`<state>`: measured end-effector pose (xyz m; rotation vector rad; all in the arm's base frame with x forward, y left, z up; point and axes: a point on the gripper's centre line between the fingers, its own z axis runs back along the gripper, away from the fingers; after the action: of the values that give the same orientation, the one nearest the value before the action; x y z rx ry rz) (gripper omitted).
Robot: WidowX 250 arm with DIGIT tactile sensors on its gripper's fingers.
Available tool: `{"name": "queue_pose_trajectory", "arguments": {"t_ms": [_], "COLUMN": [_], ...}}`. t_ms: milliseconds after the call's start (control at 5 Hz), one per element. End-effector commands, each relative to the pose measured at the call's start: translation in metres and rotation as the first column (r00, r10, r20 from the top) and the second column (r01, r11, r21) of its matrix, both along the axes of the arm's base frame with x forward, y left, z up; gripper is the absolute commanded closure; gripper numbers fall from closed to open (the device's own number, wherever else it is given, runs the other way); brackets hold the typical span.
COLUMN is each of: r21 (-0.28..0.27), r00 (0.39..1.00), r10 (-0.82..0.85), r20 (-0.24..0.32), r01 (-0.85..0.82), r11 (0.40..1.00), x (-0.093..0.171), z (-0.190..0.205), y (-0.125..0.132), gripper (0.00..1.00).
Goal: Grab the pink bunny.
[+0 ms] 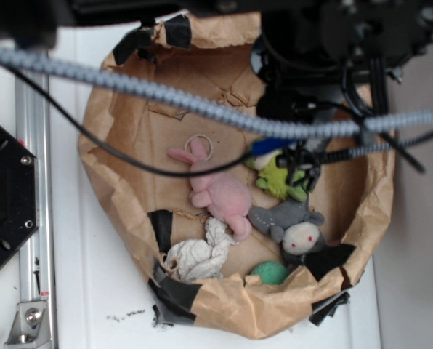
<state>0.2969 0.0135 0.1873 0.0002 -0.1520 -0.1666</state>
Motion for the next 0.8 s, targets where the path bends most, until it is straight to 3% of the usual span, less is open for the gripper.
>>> {"name": "queue_pose_trajectory", "arguments": {"t_ms": [0, 200, 400, 600], "r21": [-0.145, -0.172, -0.158, -0.096], "r00": [0.925, 0.898, 0.876, 0.859], "r10": [-0.37, -0.429, -0.469, -0.499], "r20": [-0.085, -0.104, -0.111, -0.117], "r01": [0.356, 0.408, 0.45, 0.49], "r11": [0.923, 0.897, 0.879, 0.866], "x": [-0.025, -0.037, -0.051, -0.061], "z": [-0.085, -0.098, -0.105, -0.129], "y": [-0.009, -0.021, -0.028, -0.03], "gripper": [0.0, 0.0, 0.0, 0.0]}}
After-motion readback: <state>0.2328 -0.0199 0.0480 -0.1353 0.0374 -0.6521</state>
